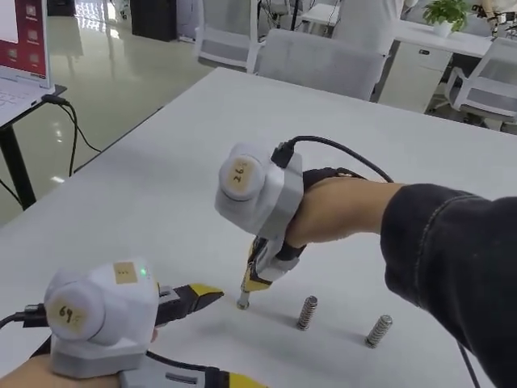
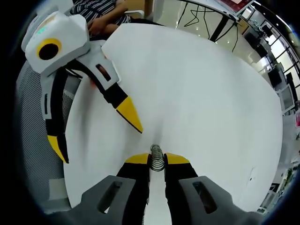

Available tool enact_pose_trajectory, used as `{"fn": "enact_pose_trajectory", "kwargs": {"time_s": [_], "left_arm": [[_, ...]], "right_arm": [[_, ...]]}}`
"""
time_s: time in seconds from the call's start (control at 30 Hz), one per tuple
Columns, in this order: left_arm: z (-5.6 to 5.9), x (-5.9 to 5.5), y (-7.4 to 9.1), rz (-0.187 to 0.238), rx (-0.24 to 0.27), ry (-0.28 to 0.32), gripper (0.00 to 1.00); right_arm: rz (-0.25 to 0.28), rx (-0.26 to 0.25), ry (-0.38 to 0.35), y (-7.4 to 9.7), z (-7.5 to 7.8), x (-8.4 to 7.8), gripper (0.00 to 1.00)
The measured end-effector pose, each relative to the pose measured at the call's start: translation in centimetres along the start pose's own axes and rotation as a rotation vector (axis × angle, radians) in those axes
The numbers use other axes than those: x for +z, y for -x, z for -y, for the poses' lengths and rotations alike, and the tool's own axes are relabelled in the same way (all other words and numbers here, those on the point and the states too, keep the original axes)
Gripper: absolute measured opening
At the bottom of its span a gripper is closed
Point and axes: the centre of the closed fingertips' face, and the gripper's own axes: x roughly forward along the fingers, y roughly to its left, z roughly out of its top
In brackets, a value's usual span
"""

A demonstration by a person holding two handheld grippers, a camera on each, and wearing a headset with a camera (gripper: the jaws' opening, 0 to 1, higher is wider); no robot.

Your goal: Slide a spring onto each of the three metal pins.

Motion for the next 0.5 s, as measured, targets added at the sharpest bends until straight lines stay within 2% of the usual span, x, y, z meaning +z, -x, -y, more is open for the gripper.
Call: {"fn": "enact_pose_trajectory", "kwargs": {"time_s": [0.5], "left_arm": [[-0.3, 0.0, -0.1, 0.001, 0.011, 0.004, 0.81]], "right_arm": [[-0.011, 0.017, -0.007, -1.3, -0.2, -0.2, 0.08]]}}
